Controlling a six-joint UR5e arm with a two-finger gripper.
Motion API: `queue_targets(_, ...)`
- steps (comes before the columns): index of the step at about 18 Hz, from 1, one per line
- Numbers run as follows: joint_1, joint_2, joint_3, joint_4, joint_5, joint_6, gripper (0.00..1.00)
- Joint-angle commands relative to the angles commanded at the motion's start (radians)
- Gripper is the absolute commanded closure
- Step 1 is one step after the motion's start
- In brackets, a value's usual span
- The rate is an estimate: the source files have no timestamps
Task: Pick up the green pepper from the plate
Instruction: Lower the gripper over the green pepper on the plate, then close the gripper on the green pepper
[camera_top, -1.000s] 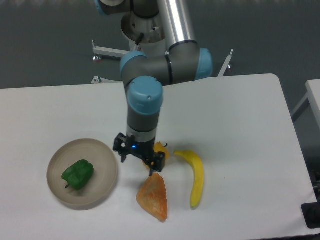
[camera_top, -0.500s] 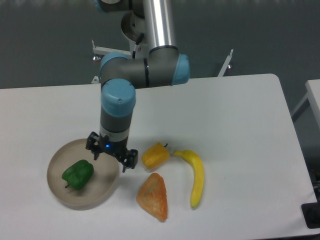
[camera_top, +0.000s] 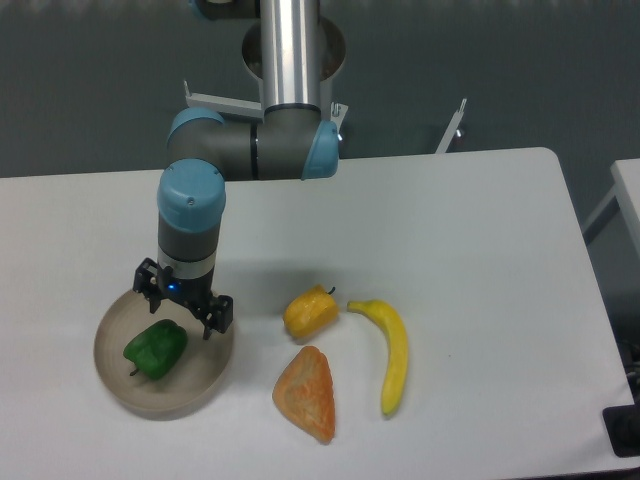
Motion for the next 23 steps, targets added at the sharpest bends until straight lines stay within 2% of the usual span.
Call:
queue_targets(12, -0.023, -0.048, 0.008, 0.019, 0.006, 0.002, 0.0)
queue_targets(20, -0.025, -0.057, 0.017, 0.019, 0.005, 0.006, 0.0)
queue_targets(21, -0.023, -0.057, 0.02, 0.019, 0.005, 0.006, 0.08)
queue_targets(23, -0.023, -0.057, 0.025, 0.019, 0.005, 0.008, 0.4)
